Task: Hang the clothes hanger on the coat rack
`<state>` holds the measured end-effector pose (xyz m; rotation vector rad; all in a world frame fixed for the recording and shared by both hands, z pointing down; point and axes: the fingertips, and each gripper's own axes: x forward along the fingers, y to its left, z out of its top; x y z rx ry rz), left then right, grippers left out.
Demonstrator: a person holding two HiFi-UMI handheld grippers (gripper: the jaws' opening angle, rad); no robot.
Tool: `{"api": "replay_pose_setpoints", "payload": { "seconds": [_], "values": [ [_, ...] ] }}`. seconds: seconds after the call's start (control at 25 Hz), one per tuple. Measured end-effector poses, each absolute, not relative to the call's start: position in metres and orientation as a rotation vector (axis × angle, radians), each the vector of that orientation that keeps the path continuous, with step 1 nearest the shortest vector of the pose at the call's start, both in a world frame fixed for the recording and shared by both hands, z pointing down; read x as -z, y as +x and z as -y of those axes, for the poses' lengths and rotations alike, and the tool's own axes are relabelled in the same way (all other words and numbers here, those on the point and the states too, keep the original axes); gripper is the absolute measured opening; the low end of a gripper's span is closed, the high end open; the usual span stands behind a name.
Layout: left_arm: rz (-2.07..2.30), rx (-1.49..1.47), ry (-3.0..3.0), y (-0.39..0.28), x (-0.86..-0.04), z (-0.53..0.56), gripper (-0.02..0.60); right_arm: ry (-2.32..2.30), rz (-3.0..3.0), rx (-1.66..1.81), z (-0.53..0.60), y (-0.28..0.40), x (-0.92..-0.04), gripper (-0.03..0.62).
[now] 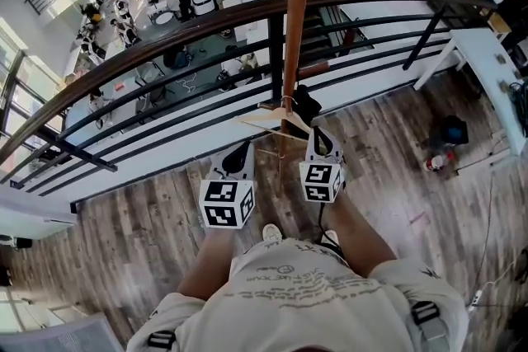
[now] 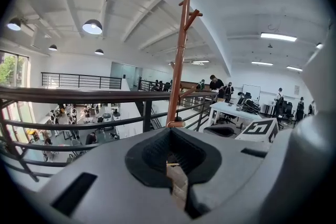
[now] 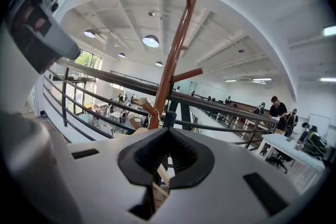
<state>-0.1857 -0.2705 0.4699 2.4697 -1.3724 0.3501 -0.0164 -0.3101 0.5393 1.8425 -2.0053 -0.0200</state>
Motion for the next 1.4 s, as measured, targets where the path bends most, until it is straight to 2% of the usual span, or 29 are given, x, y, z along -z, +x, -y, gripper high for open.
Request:
{"api": "replay_pose_setpoints", "payload": {
  "seconds": [0.48,0.92,1.4],
  "values": [
    [1.281,-0.325,2.614,-0.123,-0.443,0.268,0.005,2.010,2.142,-0.042,0.257,0.027,-0.440,0.003],
    [1.242,-0.385,2.634,-0.103,-0.452,0.270,0.005,2.051,2.168,-0.177,0.242,0.037,-0.442,0.002],
    [1.214,-0.367,2.646,-0.100,-0.453,0.268,0.005,2.033,2.181,-0.111,0.244,0.033,-0.436,0.002]
  ]
}}
